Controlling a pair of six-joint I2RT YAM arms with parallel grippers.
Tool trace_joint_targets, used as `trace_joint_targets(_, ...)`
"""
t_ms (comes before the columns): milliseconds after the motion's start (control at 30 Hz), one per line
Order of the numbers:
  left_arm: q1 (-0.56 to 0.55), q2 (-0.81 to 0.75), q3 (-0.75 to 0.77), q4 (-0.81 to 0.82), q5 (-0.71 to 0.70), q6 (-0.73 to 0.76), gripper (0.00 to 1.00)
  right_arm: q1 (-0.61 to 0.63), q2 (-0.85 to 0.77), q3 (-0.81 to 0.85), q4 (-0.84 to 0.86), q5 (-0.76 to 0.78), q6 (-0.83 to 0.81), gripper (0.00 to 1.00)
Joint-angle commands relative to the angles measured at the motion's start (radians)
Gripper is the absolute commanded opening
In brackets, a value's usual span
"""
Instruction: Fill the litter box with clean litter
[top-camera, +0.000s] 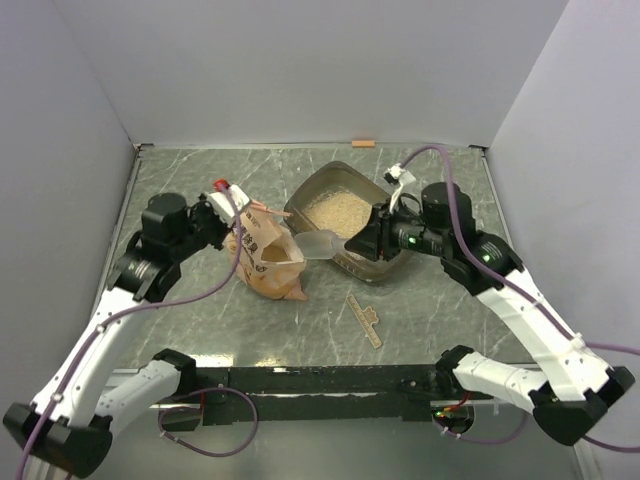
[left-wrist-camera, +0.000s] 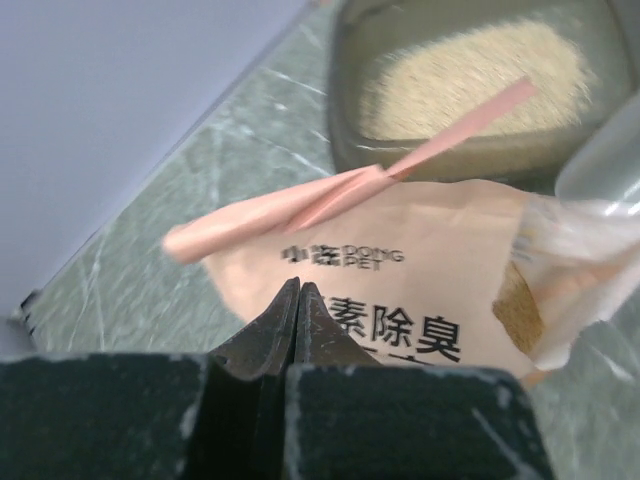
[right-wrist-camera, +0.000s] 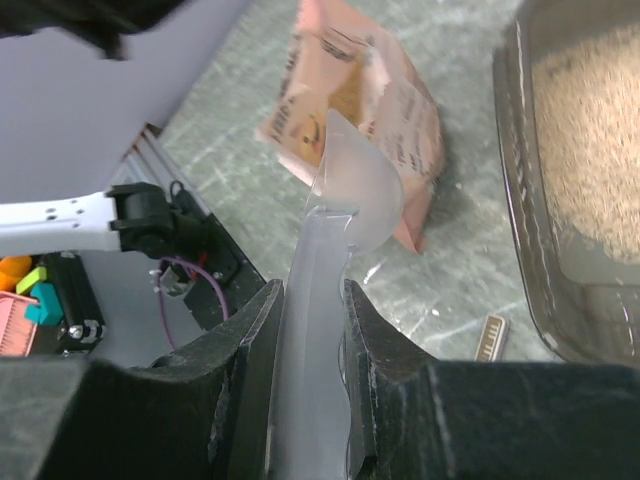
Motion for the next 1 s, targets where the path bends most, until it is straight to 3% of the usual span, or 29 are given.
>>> trace_joint_targets(0, -0.001, -0.096, -0.063, 0.200, -0.170, -0.217, 0.01, 0.020, 0.059, 0.091, -0.024, 0.048, 0.008, 0.00)
trace_joint_targets(267, -0.003, -0.182, -0.155, 0.216, -0.181, -0.427, 0.01, 0.154, 0.202, 0.218, -0.044, 0.144, 0.063, 0.00)
trace_joint_targets(433, -0.003, -0.242, -0.234, 0.249, -0.163, -0.479, 0.01, 0.197, 0.346, 0.310, -0.093, 0.186, 0.129, 0.00)
trace_joint_targets(600, -0.003, -0.312, -0.272, 0.265, -0.256, -0.582, 0.01, 0.223, 0.497, 0.381, -0.150, 0.239, 0.204, 0.00)
trace_joint_targets(700, -0.003, -0.395, -0.370, 0.328, -0.253, -0.623, 0.01, 0.226, 0.586, 0.421, -0.196, 0.266, 0.261, 0.00)
trace_joint_targets(767, -0.003, -0.447, -0.415, 0.381, -0.242, -0.634, 0.01, 0.227, 0.628, 0.459, -0.242, 0.290, 0.310, 0.00)
trace_joint_targets(967, -0.004, -0.461, -0.412, 0.323, -0.219, -0.654, 0.01, 0.214, 0.777, 0.623, -0.473, 0.298, 0.330, 0.00)
